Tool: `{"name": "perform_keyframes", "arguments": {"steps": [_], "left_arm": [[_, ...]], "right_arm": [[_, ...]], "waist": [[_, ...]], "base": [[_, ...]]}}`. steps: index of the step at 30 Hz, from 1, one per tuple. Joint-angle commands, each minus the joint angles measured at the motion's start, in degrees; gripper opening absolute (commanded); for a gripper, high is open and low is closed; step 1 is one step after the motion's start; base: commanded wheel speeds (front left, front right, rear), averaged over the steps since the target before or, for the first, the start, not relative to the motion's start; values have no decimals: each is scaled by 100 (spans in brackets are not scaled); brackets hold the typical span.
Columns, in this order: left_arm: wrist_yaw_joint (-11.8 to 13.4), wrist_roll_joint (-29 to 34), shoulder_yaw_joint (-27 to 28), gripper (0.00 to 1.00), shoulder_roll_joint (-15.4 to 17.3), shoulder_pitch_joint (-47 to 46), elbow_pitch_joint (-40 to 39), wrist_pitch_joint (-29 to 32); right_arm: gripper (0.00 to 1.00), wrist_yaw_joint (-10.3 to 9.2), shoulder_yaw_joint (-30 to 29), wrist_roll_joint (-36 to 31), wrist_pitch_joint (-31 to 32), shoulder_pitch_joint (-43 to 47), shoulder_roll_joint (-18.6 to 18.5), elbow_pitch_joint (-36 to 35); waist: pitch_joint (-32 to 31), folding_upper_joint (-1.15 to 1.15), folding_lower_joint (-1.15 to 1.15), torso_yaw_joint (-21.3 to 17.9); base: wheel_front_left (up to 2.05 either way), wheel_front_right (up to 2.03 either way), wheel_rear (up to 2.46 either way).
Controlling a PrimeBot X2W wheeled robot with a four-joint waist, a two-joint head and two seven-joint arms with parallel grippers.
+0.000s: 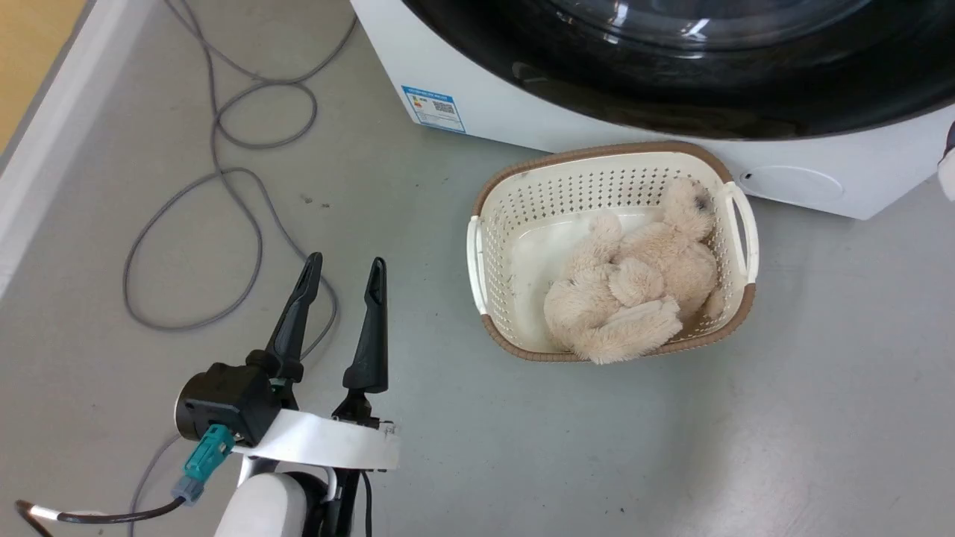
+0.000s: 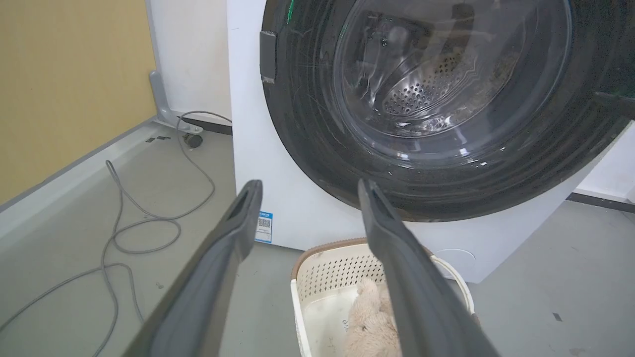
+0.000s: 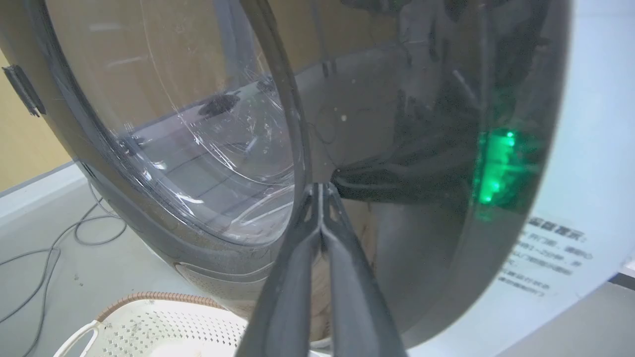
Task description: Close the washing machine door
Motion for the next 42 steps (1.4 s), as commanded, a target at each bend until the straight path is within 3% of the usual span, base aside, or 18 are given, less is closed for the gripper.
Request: {"name": "perform_keyframes", "arguments": {"steps": [1,9,19,25,31,42], "left_arm": [[41,-32,-12,100,2,-104,-1,-25],[100,-39,-9,100,2,-84,39,-25],[77,52,185,100,2,80,85,-25],[108,151,341,100,2,273,135,-25],[138,306,520,100,2,483,205,-25],[93,324,610,100,2,848,391,-25]], "right_arm": [[0,-14,-82,-47,18,-135,15,90],[0,-14,-295,-169,-179,-302,210,518],[0,-14,-47,29,-668,331,479,550],[0,-14,144,148,-874,1270,571,-54],[0,-14,-124,-41,-934,2337,793,-1025],[0,-14,-1162,-918,-941,4150,1904,-2612]], "waist": [[13,0,0,18],[-115,0,0,-4],[-773,0,0,-442],[-1255,0,0,-794],[-1615,0,0,-1116],[-2007,0,0,-1468]], "base": [[0,0,0],[0,0,0],[0,0,0],[0,0,0],[0,0,0],[0,0,0]]}}
